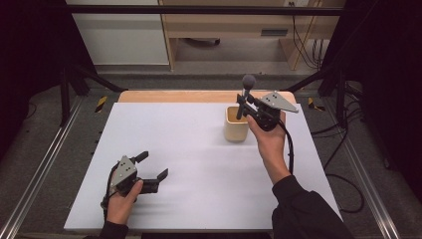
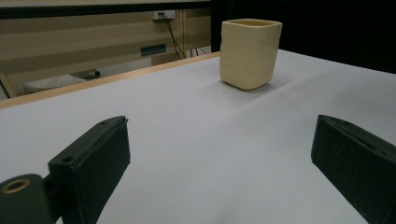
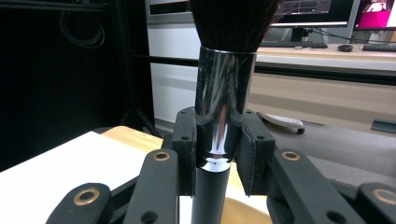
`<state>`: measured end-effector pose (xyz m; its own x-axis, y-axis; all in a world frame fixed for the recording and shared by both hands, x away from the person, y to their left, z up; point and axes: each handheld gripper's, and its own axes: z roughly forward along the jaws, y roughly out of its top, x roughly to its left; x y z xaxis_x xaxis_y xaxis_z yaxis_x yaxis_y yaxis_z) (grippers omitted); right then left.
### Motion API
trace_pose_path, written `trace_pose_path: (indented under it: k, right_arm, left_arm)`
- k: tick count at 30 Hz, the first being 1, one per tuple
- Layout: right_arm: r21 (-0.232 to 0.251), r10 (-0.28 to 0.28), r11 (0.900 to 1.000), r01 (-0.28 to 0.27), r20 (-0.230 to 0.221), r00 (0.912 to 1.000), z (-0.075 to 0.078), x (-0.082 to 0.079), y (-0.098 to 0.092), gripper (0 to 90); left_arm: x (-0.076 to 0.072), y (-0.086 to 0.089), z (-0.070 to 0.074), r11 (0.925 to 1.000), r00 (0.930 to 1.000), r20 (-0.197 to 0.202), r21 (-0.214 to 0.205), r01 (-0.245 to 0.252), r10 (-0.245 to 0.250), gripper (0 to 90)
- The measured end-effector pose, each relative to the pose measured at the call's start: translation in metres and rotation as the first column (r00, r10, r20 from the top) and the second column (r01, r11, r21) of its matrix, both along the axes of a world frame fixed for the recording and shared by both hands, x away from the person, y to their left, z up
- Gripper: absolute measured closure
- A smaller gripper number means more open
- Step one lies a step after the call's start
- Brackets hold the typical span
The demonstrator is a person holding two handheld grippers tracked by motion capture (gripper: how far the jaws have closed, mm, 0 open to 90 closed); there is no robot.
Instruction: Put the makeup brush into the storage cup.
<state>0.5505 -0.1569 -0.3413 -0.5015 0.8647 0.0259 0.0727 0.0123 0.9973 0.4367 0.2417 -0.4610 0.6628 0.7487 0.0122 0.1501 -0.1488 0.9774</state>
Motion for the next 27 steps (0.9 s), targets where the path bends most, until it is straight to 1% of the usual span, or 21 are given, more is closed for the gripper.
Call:
trace_pose_path:
  k: [5,8,10,14,19,25,27]
  right_arm:
    - [0.002,-0.015,0.9999,0.015,-0.006,0.9999,-0.004,0.004,0.000,71.8]
    - [0.000,-0.042,0.9991,0.042,0.004,0.9991,-0.005,0.006,-0.001,71.8]
    - [-0.003,-0.049,0.9988,0.049,0.010,0.9987,-0.006,0.008,-0.002,71.8]
    - [-0.006,-0.050,0.9987,0.050,0.007,0.9987,-0.007,0.011,0.000,71.8]
    - [-0.006,-0.056,0.9984,0.056,0.019,0.9983,-0.008,0.015,-0.001,71.8]
    - [-0.005,-0.060,0.9982,0.060,0.010,0.9981,-0.011,0.018,-0.001,71.8]
    - [-0.013,-0.062,0.9980,0.062,0.017,0.9979,-0.012,0.019,-0.001,71.8]
  left_arm:
    - [0.000,0.001,-0.001,1.0000,1.0000,0.002,-0.004,0.001,-0.001,4.2]
    - [0.000,0.001,-0.001,1.0000,1.0000,0.004,-0.006,0.004,-0.004,3.9]
    - [0.000,0.000,-0.001,1.0000,1.0000,0.005,-0.008,0.004,-0.004,3.9]
    - [0.000,0.000,-0.001,1.0000,0.9999,0.010,-0.007,0.007,-0.007,3.9]
    - [0.000,0.000,-0.002,0.9999,0.9999,0.014,-0.009,0.007,-0.007,3.9]
    - [0.000,0.000,-0.001,0.9999,0.9998,0.018,-0.012,0.010,-0.009,3.9]
    - [0.000,0.000,-0.001,0.9998,0.9998,0.018,-0.015,0.010,-0.010,3.9]
